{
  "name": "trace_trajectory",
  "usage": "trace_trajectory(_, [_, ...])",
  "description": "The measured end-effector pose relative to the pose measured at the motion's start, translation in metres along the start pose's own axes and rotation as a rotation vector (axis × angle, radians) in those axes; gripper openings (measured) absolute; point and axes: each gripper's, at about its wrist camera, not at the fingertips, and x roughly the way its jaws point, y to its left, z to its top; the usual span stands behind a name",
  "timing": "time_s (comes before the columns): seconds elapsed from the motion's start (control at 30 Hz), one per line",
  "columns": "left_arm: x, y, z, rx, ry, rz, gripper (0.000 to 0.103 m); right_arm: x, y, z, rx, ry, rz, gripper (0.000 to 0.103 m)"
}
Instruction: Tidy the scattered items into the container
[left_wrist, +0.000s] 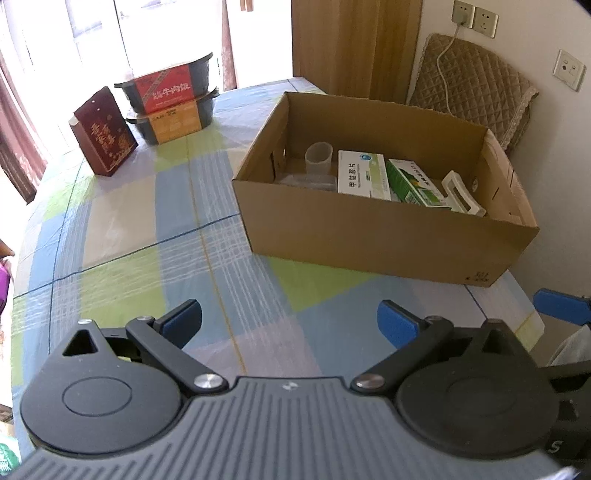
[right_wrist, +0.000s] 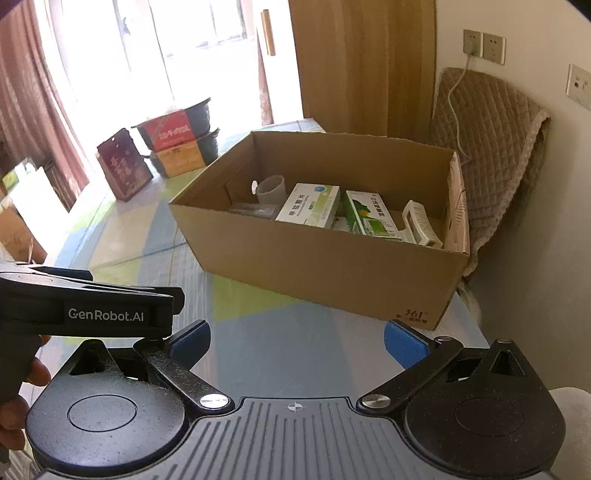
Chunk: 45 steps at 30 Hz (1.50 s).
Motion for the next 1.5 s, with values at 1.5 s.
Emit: trace_trajectory(1.5, [-0.048, -0.003, -0.030, 0.034, -0.088, 0.036, 0.100, -0.035, 0.008, -0.015, -0.062, -0.001, -0.112, 0.103])
